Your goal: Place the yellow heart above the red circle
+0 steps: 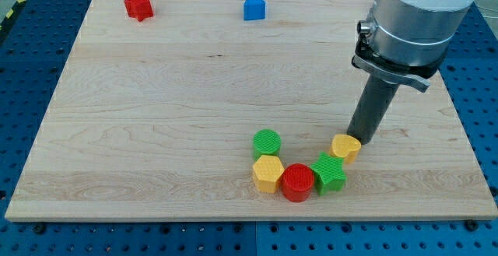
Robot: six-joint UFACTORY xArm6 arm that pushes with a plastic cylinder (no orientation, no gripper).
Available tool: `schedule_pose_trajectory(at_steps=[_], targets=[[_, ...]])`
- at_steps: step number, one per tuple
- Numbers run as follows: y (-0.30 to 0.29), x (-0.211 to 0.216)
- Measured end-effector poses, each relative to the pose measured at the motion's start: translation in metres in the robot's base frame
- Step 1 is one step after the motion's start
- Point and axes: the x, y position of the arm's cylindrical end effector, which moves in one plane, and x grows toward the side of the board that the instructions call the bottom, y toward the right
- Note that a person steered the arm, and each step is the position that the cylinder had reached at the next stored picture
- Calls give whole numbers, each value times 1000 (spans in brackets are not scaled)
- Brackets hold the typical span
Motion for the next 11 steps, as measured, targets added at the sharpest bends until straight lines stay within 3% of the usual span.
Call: schedule_pose_trajectory(at_steps=[4,7,11], targets=[[25,27],[-33,27],[-19,-8]])
